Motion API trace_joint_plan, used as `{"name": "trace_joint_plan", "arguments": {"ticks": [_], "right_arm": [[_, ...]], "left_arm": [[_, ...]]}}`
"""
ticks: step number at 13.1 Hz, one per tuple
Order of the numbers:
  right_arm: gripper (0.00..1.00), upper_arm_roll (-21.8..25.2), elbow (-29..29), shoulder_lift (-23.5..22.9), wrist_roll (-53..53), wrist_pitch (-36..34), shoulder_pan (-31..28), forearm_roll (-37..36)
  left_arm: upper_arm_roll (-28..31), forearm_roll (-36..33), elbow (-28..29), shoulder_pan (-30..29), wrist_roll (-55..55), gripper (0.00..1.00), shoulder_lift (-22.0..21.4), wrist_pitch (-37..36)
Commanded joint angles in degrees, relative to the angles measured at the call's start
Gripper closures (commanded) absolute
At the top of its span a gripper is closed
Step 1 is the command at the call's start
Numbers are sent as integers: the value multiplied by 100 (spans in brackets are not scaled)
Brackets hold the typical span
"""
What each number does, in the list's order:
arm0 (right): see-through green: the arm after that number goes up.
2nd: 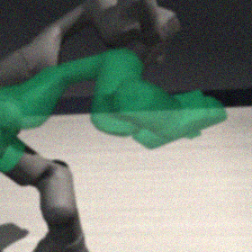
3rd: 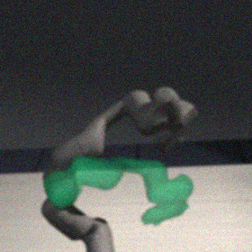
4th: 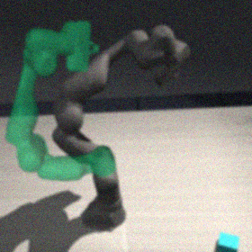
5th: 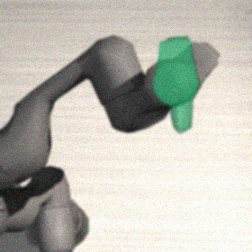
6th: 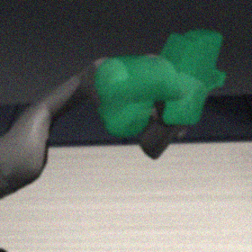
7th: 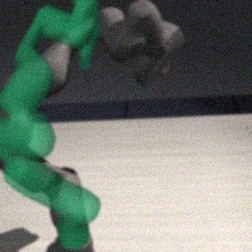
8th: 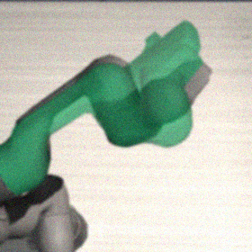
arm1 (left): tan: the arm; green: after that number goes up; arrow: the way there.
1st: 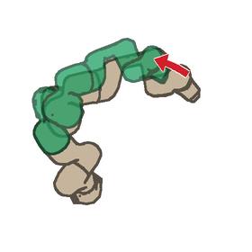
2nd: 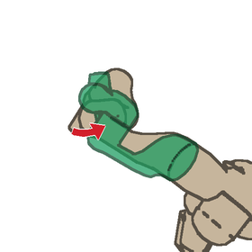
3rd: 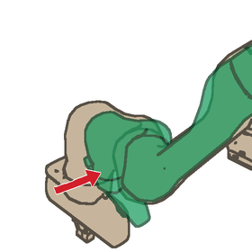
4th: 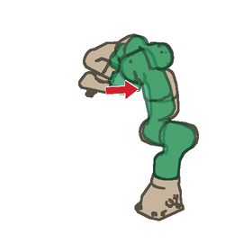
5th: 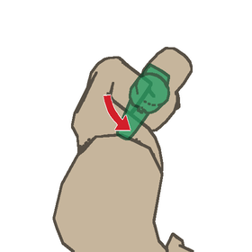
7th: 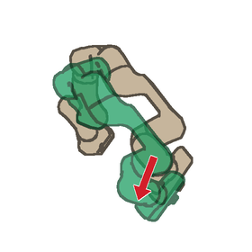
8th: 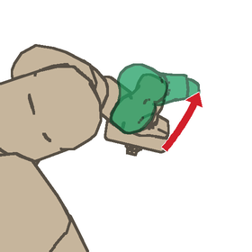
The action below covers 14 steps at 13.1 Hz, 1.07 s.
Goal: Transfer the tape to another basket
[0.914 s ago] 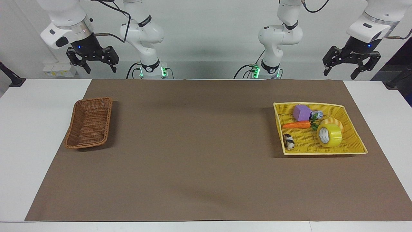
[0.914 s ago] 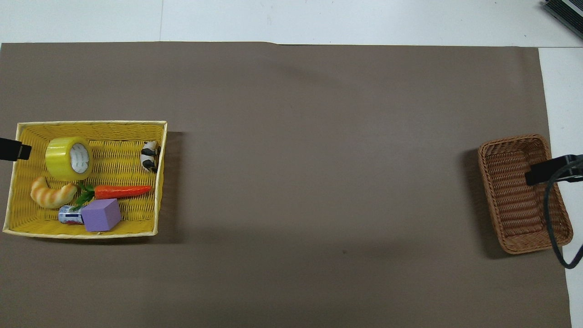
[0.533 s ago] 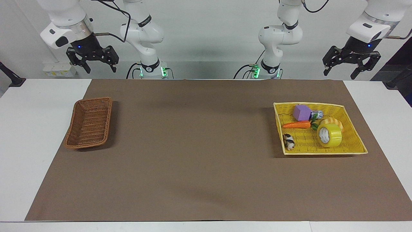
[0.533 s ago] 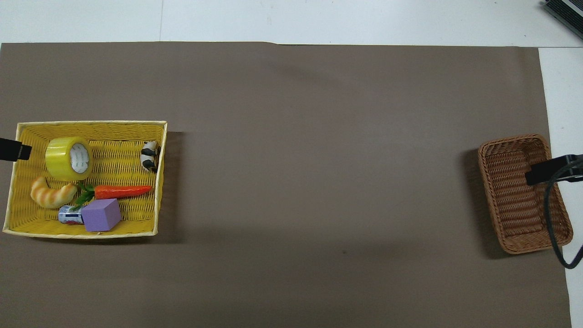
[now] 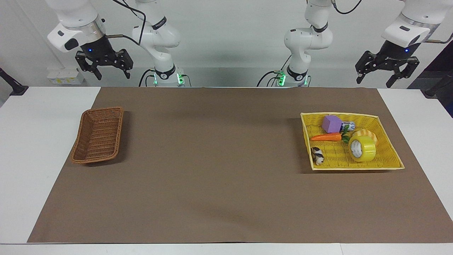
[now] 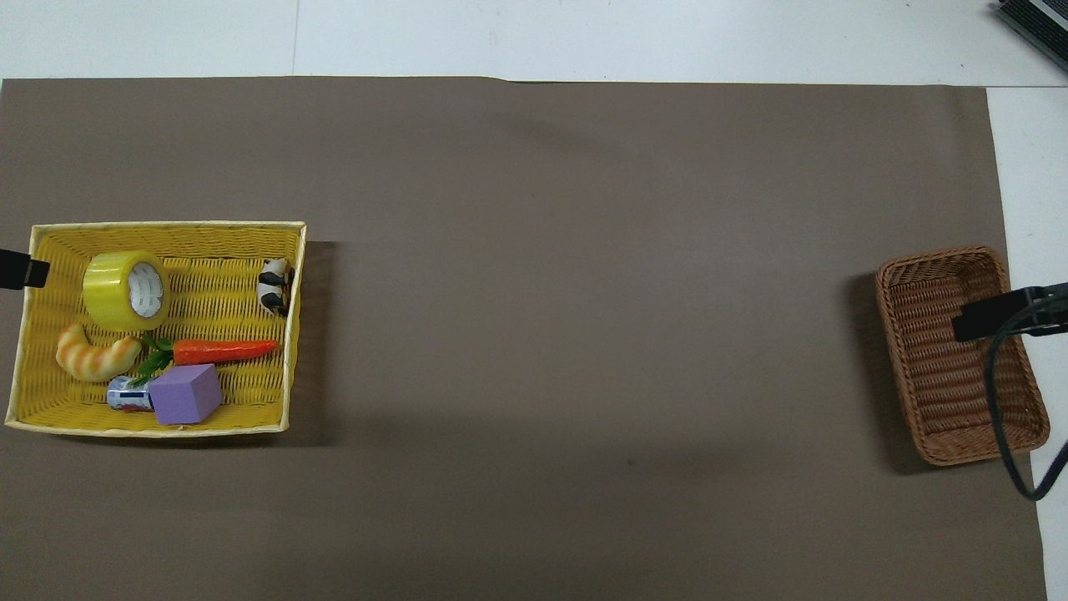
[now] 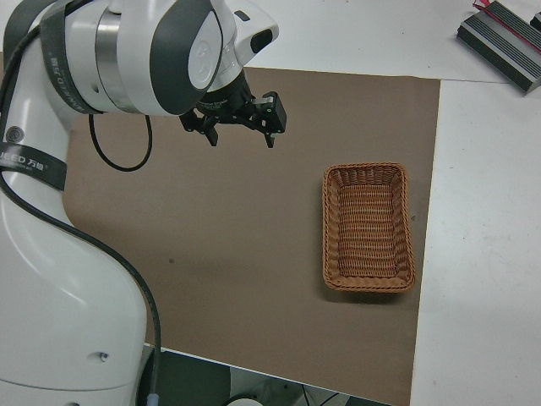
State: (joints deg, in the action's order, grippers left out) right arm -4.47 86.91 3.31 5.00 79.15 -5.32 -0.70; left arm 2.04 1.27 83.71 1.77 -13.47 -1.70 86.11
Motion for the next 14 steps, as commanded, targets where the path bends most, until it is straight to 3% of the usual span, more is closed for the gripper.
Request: {"name": "trace_joint_plan", "arguments": {"ticks": [1,8,14], "right_arm": [[0,-2,37,82,133,-40,-31,43],[0,16,54,82,177,12,-66,210],[0,-2,37,73,142,12,-22,210]], "left_arm": [[-28,145,495,-316,-321,0,-85,475],[-28,926,1208,-1274,-877,0,397,1837],[-28,1506,1647,-1688,-1026,2,951,2489]]}}
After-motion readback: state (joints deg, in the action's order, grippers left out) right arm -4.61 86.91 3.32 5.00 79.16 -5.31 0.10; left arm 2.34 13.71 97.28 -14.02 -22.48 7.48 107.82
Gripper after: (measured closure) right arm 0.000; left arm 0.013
